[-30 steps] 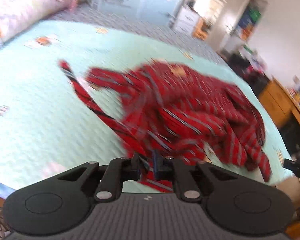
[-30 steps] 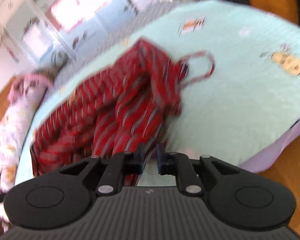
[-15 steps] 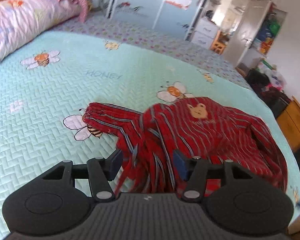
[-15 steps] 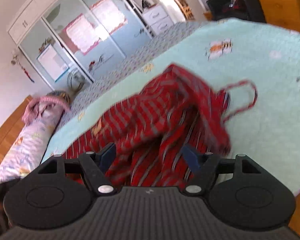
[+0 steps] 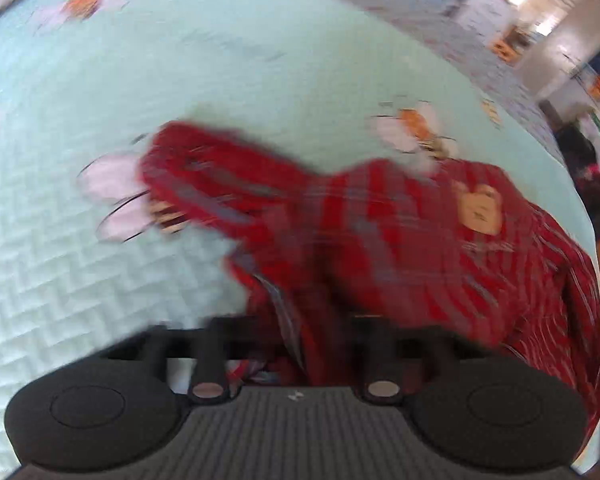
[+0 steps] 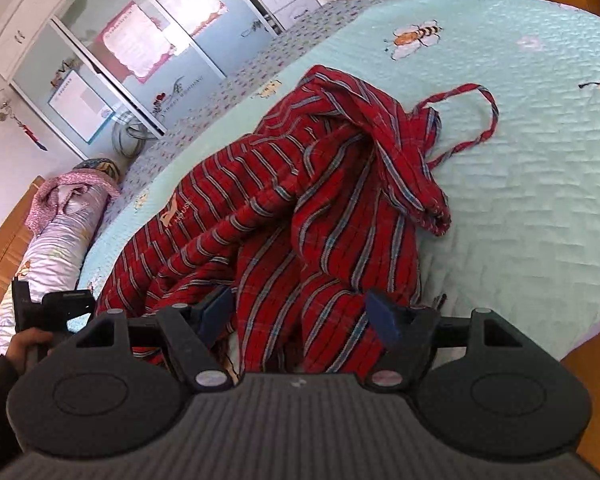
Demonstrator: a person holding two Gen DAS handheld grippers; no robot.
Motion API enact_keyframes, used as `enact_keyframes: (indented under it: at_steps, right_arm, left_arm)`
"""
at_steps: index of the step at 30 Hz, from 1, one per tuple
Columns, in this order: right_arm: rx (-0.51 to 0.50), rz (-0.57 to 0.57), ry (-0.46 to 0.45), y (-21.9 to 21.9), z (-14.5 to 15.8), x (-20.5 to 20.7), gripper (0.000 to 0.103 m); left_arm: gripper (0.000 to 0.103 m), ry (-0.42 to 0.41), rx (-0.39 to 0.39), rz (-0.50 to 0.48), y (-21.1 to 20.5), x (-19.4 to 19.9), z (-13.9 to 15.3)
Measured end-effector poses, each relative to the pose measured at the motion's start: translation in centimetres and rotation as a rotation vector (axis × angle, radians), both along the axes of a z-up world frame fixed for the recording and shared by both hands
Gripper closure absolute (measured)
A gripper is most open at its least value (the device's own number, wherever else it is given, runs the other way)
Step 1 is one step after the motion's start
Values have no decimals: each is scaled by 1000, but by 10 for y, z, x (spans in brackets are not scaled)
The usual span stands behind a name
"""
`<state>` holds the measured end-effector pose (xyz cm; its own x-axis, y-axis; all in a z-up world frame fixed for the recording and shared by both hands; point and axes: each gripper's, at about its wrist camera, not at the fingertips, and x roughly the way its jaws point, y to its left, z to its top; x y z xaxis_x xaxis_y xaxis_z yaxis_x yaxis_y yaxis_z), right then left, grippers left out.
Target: Fold clothes
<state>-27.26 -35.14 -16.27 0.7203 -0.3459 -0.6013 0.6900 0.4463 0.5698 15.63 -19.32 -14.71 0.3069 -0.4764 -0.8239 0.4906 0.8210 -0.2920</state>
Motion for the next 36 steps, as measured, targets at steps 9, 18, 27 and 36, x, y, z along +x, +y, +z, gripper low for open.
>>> enact_keyframes:
  at_steps: [9,18,27,36]
  right_arm:
    - [-5,0,-20,7,7,2,28]
    - [-30,47,-33,19,16,9,28]
    - [-20,36,-20,16,11,12,28]
    - [20,7,-15,4,3,10,28]
  left_arm:
    - [88,-503,-8,-728,1,-242,8]
    - [71,-225,-254,-391,80,-152,33]
    - [50,-132,-465,-98,82,-52,83]
    - [56,108,-217,-121,-18,-32,27]
